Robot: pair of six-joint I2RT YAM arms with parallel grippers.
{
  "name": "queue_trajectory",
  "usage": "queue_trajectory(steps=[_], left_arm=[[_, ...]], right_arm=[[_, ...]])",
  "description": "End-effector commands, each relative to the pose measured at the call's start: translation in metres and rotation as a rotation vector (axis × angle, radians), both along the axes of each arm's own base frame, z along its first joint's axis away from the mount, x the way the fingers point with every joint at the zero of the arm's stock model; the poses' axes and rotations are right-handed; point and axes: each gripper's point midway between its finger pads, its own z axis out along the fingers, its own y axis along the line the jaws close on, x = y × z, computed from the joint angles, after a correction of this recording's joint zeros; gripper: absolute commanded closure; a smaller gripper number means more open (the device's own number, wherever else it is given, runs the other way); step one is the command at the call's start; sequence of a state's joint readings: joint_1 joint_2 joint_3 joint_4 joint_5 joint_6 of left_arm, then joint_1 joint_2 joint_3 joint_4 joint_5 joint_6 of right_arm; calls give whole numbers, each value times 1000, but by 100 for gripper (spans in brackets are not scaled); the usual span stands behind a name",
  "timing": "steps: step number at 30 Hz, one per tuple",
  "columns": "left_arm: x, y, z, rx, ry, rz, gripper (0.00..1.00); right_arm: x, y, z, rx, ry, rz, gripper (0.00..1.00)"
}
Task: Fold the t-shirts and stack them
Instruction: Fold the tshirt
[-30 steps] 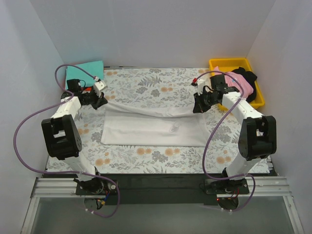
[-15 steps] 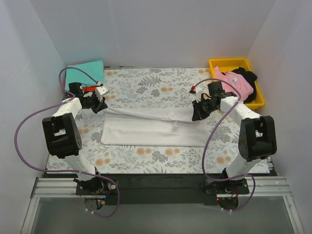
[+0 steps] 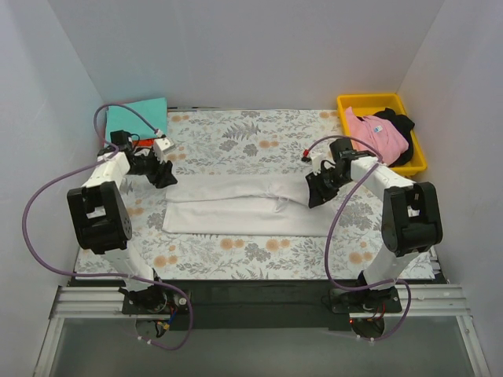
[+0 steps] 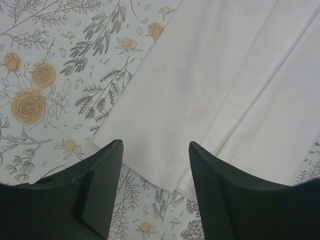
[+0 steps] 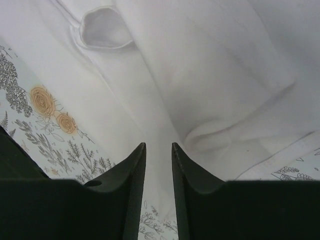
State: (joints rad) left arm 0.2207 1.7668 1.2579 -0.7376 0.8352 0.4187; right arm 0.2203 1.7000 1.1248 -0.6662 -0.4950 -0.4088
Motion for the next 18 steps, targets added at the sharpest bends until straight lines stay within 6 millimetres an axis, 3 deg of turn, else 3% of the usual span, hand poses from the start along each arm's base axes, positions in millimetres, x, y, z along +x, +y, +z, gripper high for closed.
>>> queue_trajectory(steps=[1,3,5,6,7,9,10,11,15,17,18], left_arm=[[2,-14,50,-118,-12,28,43],[4,-27,59,-174,21,46,43],[5,-55,64,-218,79,54,43],[9,-66,66,-227,75,46,45],[2,-90,69,-265,134,39,46],[-5,-109,71,-320,179,40,47],[-8,-139,76,-340,165,-15,49],[-16,-150,70,-373,248,27,50],[-2,-215,71,-417,305,84,50],[4,-240,49,-430,442,108,51],[6,-252,51,-444,475,109,51]], right_arm=[[11,2,37,15,-82,18,66],[22,4,47,23,-104,-2,69],[27,8,47,44,-75,-30,76],[28,14,51,78,-63,-33,83],[26,18,49,94,-38,-32,87],[20,29,49,135,-5,-25,96],[15,37,48,141,8,-8,97],[12,42,47,144,18,0,98],[0,65,26,110,6,19,99],[3,72,16,82,-7,32,99],[1,75,9,65,-3,41,99]])
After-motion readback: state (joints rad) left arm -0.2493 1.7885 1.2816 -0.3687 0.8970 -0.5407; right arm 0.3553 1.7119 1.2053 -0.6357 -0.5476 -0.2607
